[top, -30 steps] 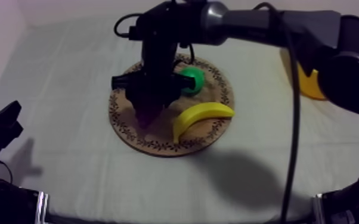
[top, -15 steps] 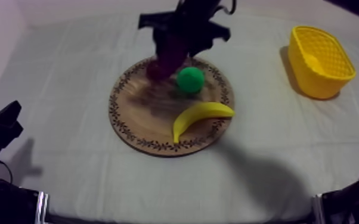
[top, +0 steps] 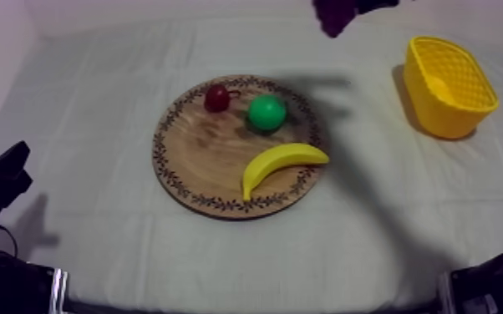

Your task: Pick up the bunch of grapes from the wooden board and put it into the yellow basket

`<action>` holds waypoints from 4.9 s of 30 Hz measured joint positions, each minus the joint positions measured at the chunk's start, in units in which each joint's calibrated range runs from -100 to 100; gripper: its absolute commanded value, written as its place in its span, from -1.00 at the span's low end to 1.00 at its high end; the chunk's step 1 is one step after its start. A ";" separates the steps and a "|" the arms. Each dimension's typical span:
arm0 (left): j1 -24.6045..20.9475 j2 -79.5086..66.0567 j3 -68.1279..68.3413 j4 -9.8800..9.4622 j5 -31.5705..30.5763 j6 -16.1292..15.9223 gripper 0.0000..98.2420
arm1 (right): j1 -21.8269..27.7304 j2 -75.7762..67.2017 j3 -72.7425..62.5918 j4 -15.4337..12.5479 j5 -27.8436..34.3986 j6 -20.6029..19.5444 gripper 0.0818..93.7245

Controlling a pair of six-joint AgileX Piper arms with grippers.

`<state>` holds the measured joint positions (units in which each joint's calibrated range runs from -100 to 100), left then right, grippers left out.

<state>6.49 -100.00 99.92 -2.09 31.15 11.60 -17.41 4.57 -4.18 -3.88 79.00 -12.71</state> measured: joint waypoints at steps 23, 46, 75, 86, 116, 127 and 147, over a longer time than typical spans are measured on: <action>0.00 0.00 0.00 0.00 0.00 0.00 -1.00 | 20.31 -5.22 4.33 3.88 -8.57 14.71 -0.49; 0.00 0.00 0.00 0.00 0.00 0.00 -1.00 | 27.41 8.32 11.63 -0.91 -2.84 23.31 -0.50; 0.00 0.00 0.00 0.00 0.00 0.00 -1.00 | 26.42 17.51 10.14 -2.85 -8.89 24.66 0.45; 0.00 0.00 0.00 0.00 0.00 0.00 -1.00 | 27.40 2.69 19.97 -2.04 -15.90 26.53 0.31; 0.00 0.00 0.00 0.00 0.00 0.00 -1.00 | 18.77 -46.79 62.20 7.38 -41.46 17.01 -0.15; 0.00 0.00 0.00 0.00 0.00 0.00 -1.00 | 17.30 -60.94 76.50 7.36 -42.93 16.23 -0.54; 0.00 0.00 0.00 0.00 0.00 0.00 -1.00 | 16.53 -88.57 101.27 5.48 -46.37 15.11 -0.99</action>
<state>6.49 -100.00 99.92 -2.09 31.15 11.60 -0.88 -84.00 97.09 1.60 32.63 2.39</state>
